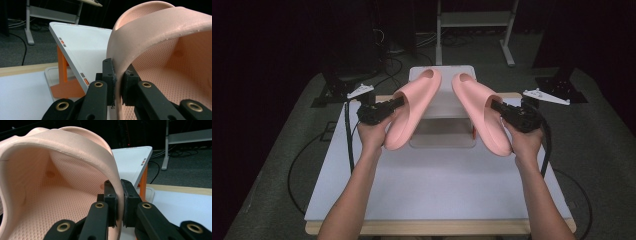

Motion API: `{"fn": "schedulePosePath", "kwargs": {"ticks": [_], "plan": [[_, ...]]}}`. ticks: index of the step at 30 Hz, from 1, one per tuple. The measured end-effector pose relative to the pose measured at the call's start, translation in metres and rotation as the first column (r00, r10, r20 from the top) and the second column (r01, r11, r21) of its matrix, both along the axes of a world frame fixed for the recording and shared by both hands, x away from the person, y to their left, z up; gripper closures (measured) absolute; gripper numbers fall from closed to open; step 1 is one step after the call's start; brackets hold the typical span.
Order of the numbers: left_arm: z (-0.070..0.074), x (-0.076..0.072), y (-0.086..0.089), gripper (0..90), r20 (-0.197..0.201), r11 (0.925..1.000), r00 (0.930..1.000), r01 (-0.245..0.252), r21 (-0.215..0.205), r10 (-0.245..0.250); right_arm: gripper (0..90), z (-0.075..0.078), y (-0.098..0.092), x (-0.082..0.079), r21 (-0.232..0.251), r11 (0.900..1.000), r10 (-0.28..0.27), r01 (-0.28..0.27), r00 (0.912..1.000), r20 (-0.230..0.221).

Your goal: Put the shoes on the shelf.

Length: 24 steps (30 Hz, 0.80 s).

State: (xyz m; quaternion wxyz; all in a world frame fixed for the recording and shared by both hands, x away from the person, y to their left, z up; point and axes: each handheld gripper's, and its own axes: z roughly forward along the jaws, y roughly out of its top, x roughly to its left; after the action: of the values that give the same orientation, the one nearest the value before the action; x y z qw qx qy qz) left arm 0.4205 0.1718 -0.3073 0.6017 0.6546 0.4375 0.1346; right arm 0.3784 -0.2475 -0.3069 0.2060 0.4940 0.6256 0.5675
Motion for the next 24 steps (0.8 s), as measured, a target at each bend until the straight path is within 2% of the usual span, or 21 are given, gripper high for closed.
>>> {"fn": "schedulePosePath", "kwargs": {"ticks": [2,3,8,10,16,17,20,24], "plan": [[0.001,0.002,-0.001,83.4,-0.002,1.0000,1.0000,-0.001,0.005,0.001,83.9,0.001,0.000,0.003,-0.009,1.000,-0.005,0.005,1.0000,-0.002],[0.002,0.005,-0.001,83.5,-0.001,0.9997,1.0000,-0.005,0.025,0.005,83.9,0.002,0.001,0.005,-0.010,1.000,-0.006,0.006,1.0000,-0.002],[0.002,0.009,-0.003,83.4,-0.009,0.9996,0.9999,-0.014,0.025,0.014,83.9,0.003,0.002,0.010,-0.017,1.000,-0.009,0.009,1.0000,-0.002],[0.003,0.012,-0.003,83.4,-0.011,0.9991,0.9998,-0.018,0.039,0.019,83.8,0.002,0.003,0.013,-0.025,1.000,-0.017,0.017,0.9999,-0.003],[0.001,0.018,-0.002,83.4,-0.018,0.9986,0.9992,-0.035,0.040,0.036,83.8,0.002,0.003,0.019,-0.031,0.999,-0.035,0.035,0.9994,0.002],[0.001,0.020,-0.002,83.4,-0.021,0.9977,0.9990,-0.039,0.056,0.040,83.8,0.003,0.004,0.021,-0.040,0.998,-0.043,0.044,0.9990,0.006],[0.000,0.021,-0.002,83.4,-0.024,0.9977,0.9986,-0.046,0.050,0.047,83.9,0.002,0.005,0.024,-0.045,0.998,-0.047,0.047,0.9989,0.006],[0.001,0.025,-0.002,83.4,-0.023,0.9964,0.9982,-0.053,0.065,0.055,83.9,0.002,0.009,0.030,-0.056,0.997,-0.061,0.061,0.9981,0.010]]}}
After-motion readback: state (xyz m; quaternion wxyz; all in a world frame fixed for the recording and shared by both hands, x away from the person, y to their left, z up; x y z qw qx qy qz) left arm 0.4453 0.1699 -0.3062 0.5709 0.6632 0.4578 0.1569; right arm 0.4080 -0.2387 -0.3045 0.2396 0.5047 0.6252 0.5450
